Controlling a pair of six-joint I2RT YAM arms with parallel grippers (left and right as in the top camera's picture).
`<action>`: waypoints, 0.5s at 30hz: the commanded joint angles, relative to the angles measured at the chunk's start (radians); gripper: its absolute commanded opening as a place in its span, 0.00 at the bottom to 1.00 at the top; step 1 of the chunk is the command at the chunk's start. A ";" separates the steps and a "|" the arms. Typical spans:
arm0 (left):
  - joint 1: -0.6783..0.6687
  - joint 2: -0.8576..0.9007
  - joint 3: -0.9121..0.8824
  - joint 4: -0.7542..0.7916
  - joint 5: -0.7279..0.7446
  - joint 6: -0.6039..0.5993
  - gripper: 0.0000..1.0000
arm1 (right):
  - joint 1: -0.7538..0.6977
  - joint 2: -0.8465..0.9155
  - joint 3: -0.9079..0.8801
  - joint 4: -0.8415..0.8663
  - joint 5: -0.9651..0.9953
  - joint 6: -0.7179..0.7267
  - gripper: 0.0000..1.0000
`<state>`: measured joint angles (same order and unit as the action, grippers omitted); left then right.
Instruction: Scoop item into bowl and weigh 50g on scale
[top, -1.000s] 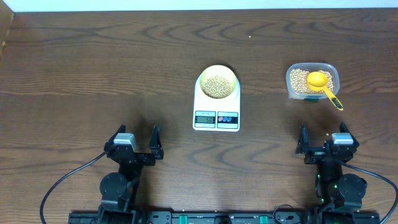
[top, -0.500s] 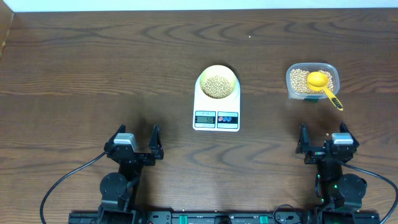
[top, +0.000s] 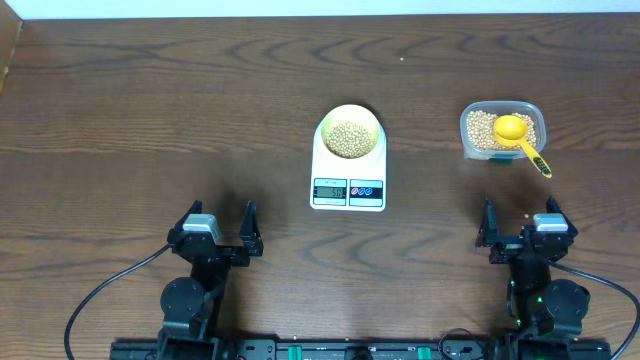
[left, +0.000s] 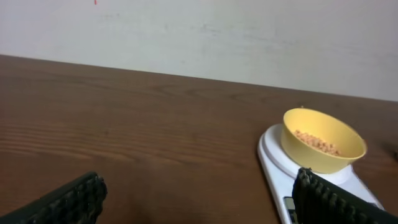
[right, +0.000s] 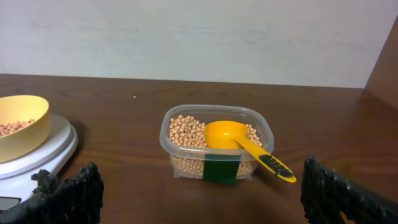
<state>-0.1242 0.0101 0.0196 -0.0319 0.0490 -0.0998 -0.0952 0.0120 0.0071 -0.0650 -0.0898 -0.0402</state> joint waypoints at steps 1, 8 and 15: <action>0.006 0.012 -0.016 -0.039 -0.069 0.116 0.97 | -0.008 -0.006 -0.002 -0.005 0.008 -0.013 0.99; 0.006 0.044 -0.016 -0.040 -0.069 0.114 0.97 | -0.008 -0.006 -0.002 -0.005 0.008 -0.013 0.99; 0.006 0.048 -0.016 -0.040 -0.069 0.114 0.97 | -0.008 -0.006 -0.002 -0.005 0.008 -0.013 0.99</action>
<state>-0.1242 0.0570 0.0196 -0.0299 0.0196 0.0006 -0.0952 0.0120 0.0071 -0.0650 -0.0898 -0.0410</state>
